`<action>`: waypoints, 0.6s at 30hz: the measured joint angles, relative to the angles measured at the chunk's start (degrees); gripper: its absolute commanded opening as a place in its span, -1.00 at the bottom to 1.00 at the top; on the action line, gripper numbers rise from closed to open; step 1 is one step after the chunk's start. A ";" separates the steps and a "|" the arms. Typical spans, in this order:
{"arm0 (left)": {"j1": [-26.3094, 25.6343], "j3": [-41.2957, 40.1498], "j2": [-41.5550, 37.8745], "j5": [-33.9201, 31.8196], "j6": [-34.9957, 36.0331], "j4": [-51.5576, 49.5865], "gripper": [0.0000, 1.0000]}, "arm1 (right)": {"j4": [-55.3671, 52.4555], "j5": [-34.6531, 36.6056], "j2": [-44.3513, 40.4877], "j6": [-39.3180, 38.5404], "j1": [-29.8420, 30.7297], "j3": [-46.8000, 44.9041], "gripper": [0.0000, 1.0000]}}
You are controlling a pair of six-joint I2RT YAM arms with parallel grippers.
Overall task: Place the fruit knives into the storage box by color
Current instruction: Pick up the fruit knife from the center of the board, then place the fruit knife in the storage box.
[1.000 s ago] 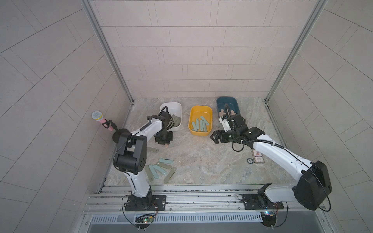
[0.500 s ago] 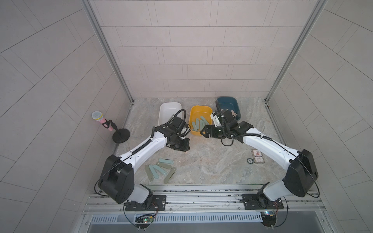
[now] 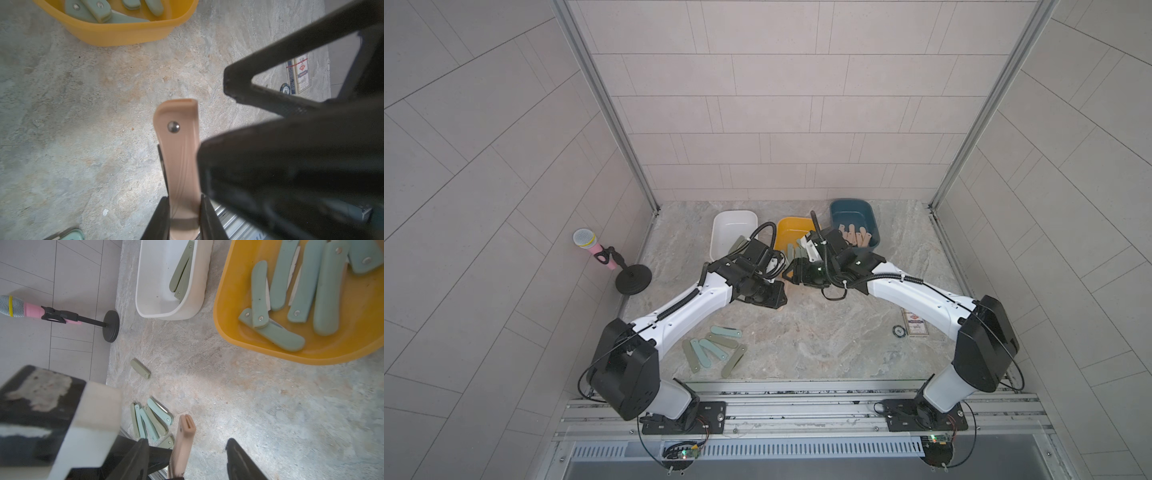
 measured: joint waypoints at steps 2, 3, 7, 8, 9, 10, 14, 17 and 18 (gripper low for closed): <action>-0.20 0.24 0.00 0.00 -0.07 0.04 -1.00 | 0.24 -0.04 0.00 0.17 0.07 0.00 0.03; -0.31 0.44 0.00 0.00 -0.13 0.17 -1.00 | 0.28 -0.07 0.04 0.39 0.04 0.00 0.01; -0.50 0.76 -0.07 0.00 -0.37 1.09 -1.00 | 0.37 0.00 0.90 0.68 0.00 0.24 -0.10; -0.55 0.76 -0.11 0.00 -0.44 1.16 -1.00 | 0.42 0.00 1.27 0.76 0.02 0.31 -0.14; -0.61 0.76 -0.15 0.00 -0.48 1.20 -1.00 | 0.52 -0.04 1.62 0.83 0.02 0.33 -0.22; -0.66 0.76 -0.22 0.02 -0.52 1.27 -1.00 | 0.61 -0.13 1.88 0.83 0.02 0.33 -0.26; -0.74 0.76 -0.52 0.02 -0.59 1.46 -1.00 | 1.29 -0.39 2.54 1.75 0.02 0.33 -0.39; -0.74 0.76 -0.55 0.02 -0.59 1.51 -1.00 | 1.95 -0.61 2.58 2.12 0.02 0.33 -0.50; -0.74 0.76 -0.55 0.02 -0.59 1.53 -1.00 | 2.23 -0.68 2.58 2.16 0.02 0.33 -0.54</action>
